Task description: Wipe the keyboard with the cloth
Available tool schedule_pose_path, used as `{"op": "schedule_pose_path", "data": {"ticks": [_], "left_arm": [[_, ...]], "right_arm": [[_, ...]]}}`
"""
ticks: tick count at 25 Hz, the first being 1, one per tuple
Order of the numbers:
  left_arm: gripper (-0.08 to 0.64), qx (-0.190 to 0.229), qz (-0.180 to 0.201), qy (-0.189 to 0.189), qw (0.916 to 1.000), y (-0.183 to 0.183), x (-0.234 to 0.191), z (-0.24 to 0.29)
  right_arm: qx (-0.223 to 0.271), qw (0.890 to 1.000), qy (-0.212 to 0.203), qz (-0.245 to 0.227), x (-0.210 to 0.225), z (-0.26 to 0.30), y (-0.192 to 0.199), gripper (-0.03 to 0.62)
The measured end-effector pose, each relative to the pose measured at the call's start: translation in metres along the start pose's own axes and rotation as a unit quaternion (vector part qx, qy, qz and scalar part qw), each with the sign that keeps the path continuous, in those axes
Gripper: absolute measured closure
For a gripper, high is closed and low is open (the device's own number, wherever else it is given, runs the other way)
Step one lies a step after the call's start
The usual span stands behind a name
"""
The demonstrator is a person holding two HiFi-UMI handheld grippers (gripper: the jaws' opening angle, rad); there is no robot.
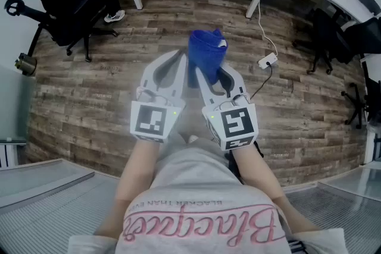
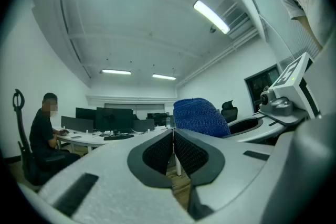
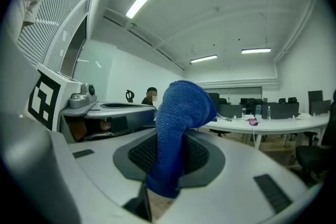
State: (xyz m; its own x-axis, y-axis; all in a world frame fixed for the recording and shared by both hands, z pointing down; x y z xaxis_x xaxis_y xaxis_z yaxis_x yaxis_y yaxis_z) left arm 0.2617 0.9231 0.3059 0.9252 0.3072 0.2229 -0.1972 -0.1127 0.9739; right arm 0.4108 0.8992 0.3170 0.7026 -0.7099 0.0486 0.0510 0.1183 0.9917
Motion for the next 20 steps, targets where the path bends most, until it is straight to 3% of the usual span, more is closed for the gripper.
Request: {"op": "schedule_pose_path", "data": {"ticks": [11,20], "left_arm": [[0.554,-0.025,-0.005,-0.011,0.9996,-0.003,0.013,-0.014],[0.552,-0.025,0.005,-0.004,0.9997,0.004,-0.008,0.002]], "right_arm": [[-0.002,1.000,-0.012,0.028,-0.001,-0.011,0.005,0.499],[-0.004,1.000,-0.009,0.010,0.002,0.009,0.002,0.500]]}}
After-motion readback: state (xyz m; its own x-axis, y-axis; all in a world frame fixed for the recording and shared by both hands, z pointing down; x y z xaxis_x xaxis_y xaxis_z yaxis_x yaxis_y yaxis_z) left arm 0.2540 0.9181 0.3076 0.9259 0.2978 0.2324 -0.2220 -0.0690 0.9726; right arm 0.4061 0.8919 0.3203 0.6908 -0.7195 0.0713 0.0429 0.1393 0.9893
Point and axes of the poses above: the fingertips, and each gripper's own axes: z forward along the fingers, x to its right, y out of its underside, the point moved 10 cm from there along -z, backward along the fingers, and after that the axes turned 6 degrees about z, right-handed, at the moved point
